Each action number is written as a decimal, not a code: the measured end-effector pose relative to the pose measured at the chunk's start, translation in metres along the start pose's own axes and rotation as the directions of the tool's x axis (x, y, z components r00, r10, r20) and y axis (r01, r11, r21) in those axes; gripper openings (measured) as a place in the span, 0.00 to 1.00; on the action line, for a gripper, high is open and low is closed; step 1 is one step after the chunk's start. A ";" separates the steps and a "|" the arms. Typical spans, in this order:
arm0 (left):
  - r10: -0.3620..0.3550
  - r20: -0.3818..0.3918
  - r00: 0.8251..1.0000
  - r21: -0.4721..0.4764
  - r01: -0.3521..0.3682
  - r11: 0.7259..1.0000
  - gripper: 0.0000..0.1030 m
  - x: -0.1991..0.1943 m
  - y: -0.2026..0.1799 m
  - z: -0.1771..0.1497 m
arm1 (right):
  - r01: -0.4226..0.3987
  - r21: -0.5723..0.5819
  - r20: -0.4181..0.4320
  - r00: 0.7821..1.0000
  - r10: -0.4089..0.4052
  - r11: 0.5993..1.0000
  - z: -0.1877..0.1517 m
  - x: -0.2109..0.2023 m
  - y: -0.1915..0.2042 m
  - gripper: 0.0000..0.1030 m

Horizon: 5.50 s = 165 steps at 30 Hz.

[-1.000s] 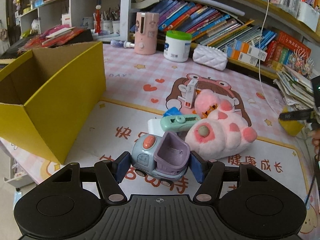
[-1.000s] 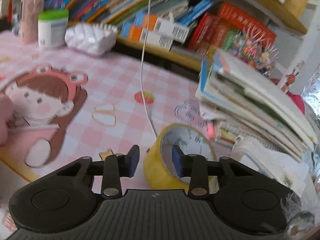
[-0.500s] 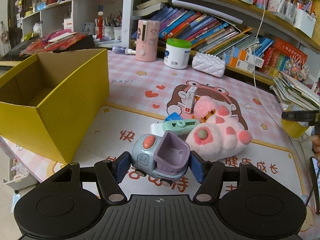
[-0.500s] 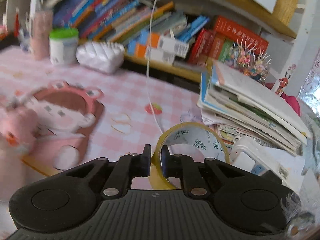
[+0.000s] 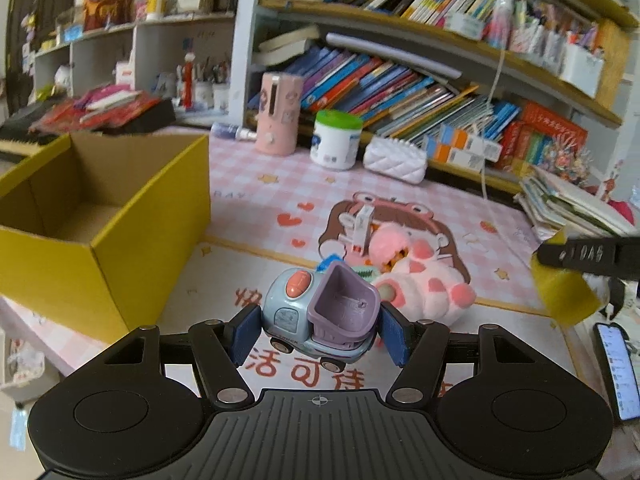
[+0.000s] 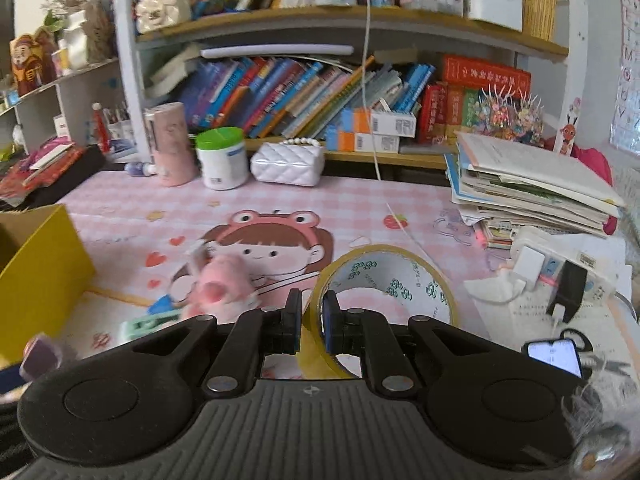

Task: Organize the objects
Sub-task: 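Carry the toy car in the left tool while the right tool carries the tape over the yellow box, then lower and release the toy car from the left tool while the right tool drops the tape into the box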

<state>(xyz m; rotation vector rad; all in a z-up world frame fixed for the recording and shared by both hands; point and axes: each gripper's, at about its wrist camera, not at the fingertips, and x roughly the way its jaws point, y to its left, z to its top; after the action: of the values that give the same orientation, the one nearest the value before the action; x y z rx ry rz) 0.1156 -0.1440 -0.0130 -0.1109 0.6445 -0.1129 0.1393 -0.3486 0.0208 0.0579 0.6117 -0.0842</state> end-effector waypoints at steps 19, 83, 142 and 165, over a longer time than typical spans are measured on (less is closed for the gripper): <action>-0.016 -0.039 0.999 0.027 0.017 0.999 0.61 -0.069 0.122 -0.033 | -0.035 -0.027 -0.098 0.995 0.032 0.999 -0.088 -0.075 0.147 0.10; 0.141 0.054 0.989 -0.067 -0.137 0.988 0.61 -0.159 0.259 -0.056 | -0.257 -0.132 -0.113 0.963 0.243 0.957 -0.122 -0.131 0.305 0.10; 0.348 0.135 0.928 -0.105 -0.336 0.936 0.61 -0.017 0.228 0.085 | -0.627 -0.328 -0.169 0.775 0.609 0.707 0.001 0.087 0.329 0.11; 0.372 -0.037 0.928 -0.072 -0.373 0.925 0.61 0.058 0.205 0.080 | -0.682 -0.437 -0.319 0.728 0.607 0.587 0.028 0.125 0.310 0.14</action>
<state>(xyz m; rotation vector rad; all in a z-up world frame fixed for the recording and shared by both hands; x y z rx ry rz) 0.2243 0.0561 -0.0117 -0.0601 0.6830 0.2798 0.2867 -0.0497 -0.0190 -0.2596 0.7020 0.8282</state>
